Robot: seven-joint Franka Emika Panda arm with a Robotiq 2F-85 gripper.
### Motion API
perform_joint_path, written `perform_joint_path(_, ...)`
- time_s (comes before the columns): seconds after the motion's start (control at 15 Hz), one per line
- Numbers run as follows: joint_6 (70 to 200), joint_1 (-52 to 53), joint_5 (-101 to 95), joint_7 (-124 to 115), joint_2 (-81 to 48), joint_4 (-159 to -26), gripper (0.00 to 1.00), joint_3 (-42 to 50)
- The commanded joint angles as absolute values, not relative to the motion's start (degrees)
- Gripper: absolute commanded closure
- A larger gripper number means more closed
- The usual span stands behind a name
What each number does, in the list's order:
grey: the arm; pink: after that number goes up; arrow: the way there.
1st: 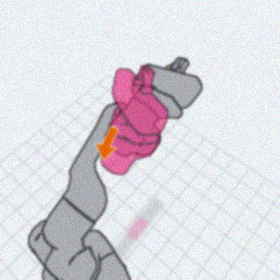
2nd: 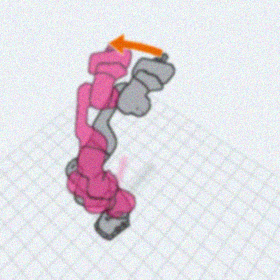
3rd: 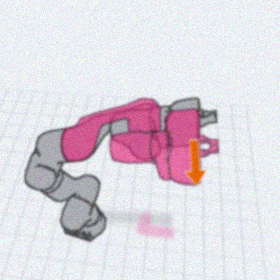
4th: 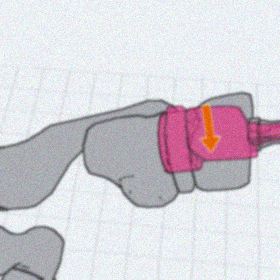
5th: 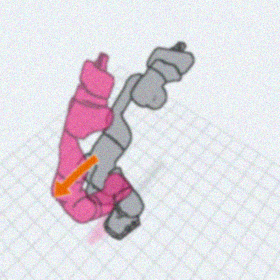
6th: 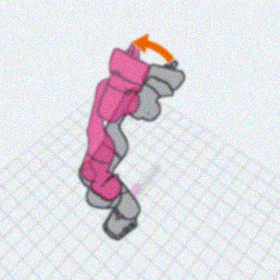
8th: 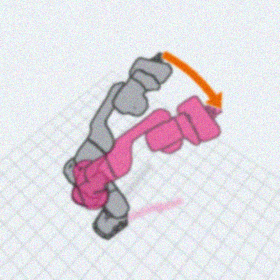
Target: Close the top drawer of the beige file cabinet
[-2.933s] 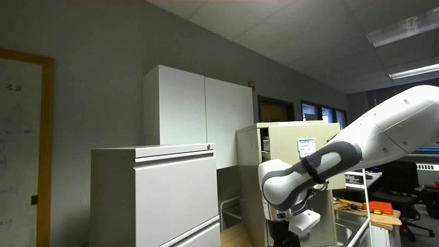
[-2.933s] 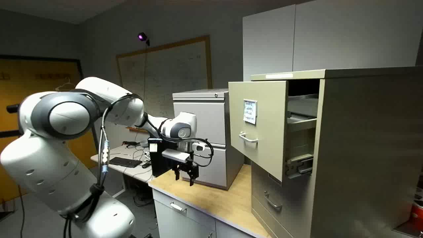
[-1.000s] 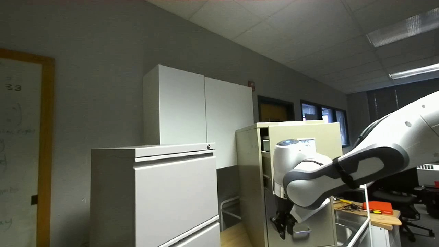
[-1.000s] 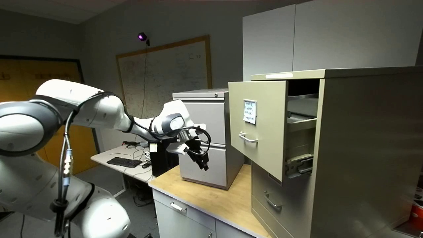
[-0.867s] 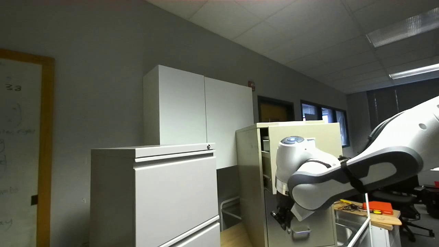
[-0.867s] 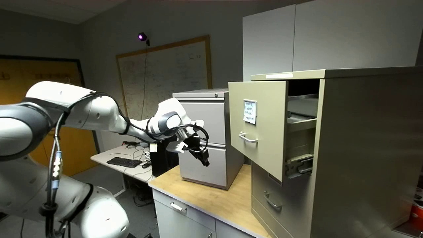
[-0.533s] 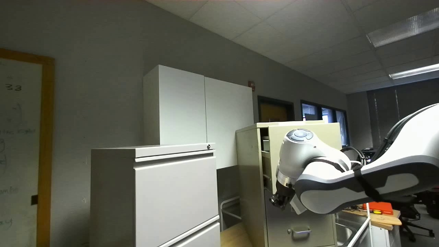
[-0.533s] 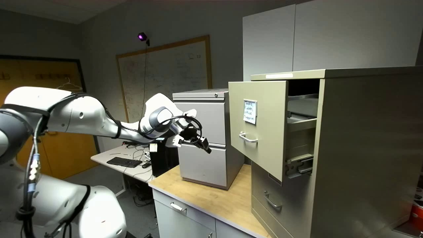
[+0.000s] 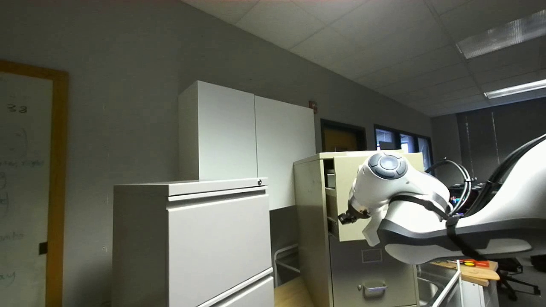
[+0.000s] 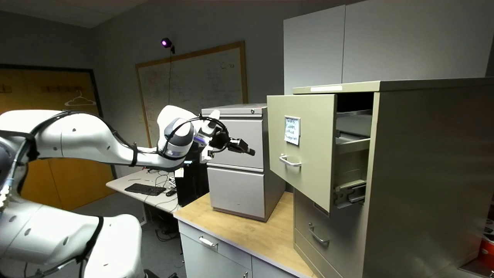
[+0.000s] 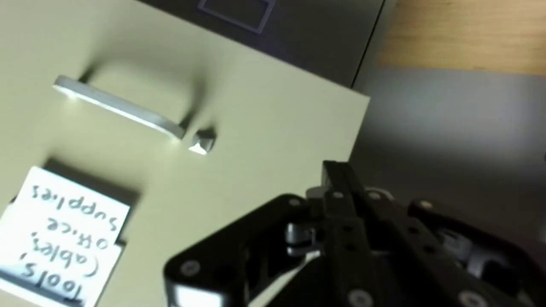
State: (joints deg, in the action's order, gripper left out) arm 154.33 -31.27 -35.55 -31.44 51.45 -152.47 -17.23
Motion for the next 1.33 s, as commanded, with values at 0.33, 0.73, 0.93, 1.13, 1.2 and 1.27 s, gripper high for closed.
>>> perform_joint_path(0.33,168.77,-54.43,-36.98,-35.58,54.62,-151.16,1.00,-25.86)
perform_joint_path(0.73,172.13,-56.86,-24.96,-28.43,47.11,-147.91,1.00,-30.62)
perform_joint_path(0.93,171.89,-57.24,-20.61,-24.98,42.10,-144.37,1.00,-32.37)
perform_joint_path(1.13,169.61,-59.10,-19.49,-23.83,38.98,-140.79,1.00,-34.04)
perform_joint_path(1.2,169.04,-60.01,-19.76,-24.09,38.78,-140.03,1.00,-34.64)
perform_joint_path(1.27,168.16,-61.58,-20.35,-24.60,38.59,-138.98,1.00,-35.72)
